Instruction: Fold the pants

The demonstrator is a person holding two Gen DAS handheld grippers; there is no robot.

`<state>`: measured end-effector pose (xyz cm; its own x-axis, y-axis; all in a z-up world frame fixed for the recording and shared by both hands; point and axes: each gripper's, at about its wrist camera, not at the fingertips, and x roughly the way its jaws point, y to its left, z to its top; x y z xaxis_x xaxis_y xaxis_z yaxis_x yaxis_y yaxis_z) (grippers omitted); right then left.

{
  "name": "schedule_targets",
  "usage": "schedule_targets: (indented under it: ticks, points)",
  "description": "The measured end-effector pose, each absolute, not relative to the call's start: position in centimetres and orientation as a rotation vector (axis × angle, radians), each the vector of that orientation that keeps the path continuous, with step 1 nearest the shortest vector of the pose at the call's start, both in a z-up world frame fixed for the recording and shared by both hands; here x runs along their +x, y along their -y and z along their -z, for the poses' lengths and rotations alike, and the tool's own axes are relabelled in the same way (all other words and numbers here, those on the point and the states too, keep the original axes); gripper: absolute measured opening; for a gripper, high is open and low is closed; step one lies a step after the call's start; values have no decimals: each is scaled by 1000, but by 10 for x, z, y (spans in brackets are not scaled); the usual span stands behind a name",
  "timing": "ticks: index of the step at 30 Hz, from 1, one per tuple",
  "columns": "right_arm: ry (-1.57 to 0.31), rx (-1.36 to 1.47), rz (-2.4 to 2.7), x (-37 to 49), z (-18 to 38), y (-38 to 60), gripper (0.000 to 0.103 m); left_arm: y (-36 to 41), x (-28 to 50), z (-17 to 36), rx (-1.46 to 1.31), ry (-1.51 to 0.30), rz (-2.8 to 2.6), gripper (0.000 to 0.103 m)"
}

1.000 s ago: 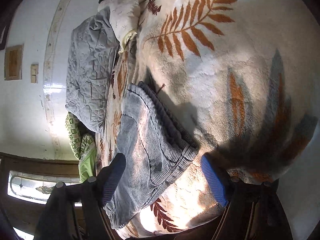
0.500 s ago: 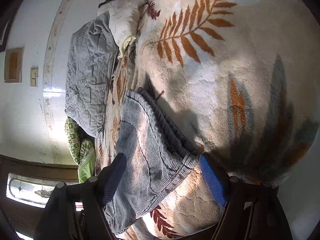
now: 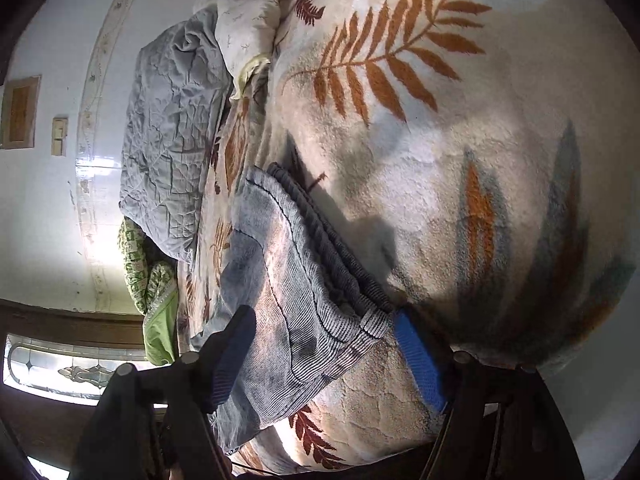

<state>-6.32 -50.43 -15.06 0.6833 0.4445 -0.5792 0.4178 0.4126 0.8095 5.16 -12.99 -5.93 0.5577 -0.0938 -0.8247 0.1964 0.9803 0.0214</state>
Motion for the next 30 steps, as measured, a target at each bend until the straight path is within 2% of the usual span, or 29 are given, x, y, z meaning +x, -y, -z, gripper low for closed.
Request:
schedule_targets:
  ticks: [2, 3, 7, 11, 14, 15, 16, 18, 20, 30]
  points:
    - [-899, 1158, -2, -60, 149, 501, 71, 143, 60, 92, 232, -1086, 162, 99]
    - [-917, 1138, 15, -58, 147, 500, 67, 145, 55, 90, 254, -1009, 155, 103]
    - [-992, 1060, 84, -54, 144, 497, 43, 139, 51, 73, 214, -1008, 182, 102]
    - [-1005, 1062, 77, -54, 144, 499, 41, 128, 38, 56, 159, -945, 214, 102]
    - [-993, 1085, 80, -55, 145, 502, 42, 136, 46, 90, 238, -1072, 209, 103]
    - [-997, 1056, 80, -53, 143, 500, 40, 134, 44, 92, 218, -1032, 212, 103]
    - [-1000, 1037, 92, -54, 141, 498, 33, 135, 42, 92, 220, -1018, 211, 103]
    - [-1001, 958, 117, -54, 133, 492, 26, 137, 41, 91, 240, -1013, 207, 103]
    - [-998, 878, 137, -52, 122, 483, 24, 136, 40, 93, 243, -1009, 212, 103]
    - [-799, 533, 69, -38, -4, 392, 22, 124, 46, 87, 140, -1045, 263, 103]
